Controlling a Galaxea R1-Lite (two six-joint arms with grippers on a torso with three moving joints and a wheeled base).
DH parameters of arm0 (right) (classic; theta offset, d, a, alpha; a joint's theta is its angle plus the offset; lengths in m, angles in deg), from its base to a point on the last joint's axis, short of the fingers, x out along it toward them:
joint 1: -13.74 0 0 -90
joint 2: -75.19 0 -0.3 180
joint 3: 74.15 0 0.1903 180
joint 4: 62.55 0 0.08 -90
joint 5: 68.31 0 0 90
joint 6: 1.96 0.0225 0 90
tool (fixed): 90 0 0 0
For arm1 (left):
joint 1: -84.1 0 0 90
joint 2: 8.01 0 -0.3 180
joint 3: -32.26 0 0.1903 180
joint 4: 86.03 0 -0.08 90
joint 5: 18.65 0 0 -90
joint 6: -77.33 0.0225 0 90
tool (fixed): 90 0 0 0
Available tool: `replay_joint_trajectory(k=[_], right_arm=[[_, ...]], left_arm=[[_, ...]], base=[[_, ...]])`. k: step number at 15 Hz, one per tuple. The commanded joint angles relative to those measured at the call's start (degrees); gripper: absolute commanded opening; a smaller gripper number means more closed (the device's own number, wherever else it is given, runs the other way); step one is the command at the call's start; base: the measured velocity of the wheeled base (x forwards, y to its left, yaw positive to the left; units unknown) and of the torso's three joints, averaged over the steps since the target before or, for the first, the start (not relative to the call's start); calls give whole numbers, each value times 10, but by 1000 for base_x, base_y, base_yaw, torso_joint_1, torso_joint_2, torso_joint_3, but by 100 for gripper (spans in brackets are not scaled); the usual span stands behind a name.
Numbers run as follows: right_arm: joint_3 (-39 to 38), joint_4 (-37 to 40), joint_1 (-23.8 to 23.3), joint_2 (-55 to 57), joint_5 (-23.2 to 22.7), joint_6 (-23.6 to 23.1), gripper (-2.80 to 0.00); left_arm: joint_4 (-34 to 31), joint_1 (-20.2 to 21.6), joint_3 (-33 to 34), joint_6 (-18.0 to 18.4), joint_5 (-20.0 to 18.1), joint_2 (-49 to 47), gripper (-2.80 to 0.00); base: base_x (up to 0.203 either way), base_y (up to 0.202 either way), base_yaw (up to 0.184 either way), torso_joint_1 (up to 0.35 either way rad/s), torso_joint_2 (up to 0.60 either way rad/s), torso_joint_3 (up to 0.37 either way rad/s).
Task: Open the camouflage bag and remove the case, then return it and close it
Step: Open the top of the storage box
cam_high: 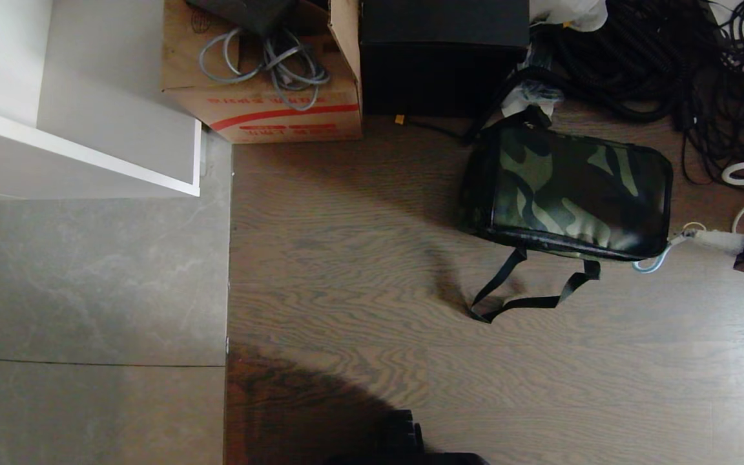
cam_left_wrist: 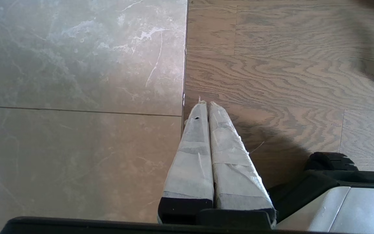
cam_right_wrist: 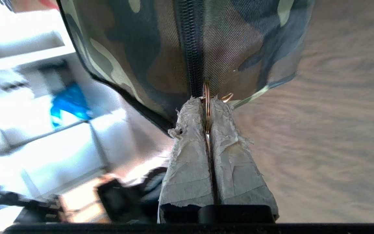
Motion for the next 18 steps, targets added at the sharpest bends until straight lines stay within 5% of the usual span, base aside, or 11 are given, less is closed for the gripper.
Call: replay_joint_trajectory(k=[1,5,10,13,18], right_arm=[[10,7,1,2,-5,17,-280],[42,11,8,21,-5,33,-280],[62,9,7,20,-22,195,-280],[63,11,-2,18,-67,243,-280],[73,10,-4,19,-62,384,-280]], left_arm=[[0,0,-1,0,0,0,-280],[0,0,0,0,0,0,-280],[0,0,0,0,0,0,-280],[0,0,0,0,0,0,-280],[0,0,-1,0,0,0,-280]], base=[[0,0,0,0,0,0],[0,0,0,0,0,0],[0,0,0,0,0,0],[0,0,0,0,0,0],[0,0,0,0,0,0]])
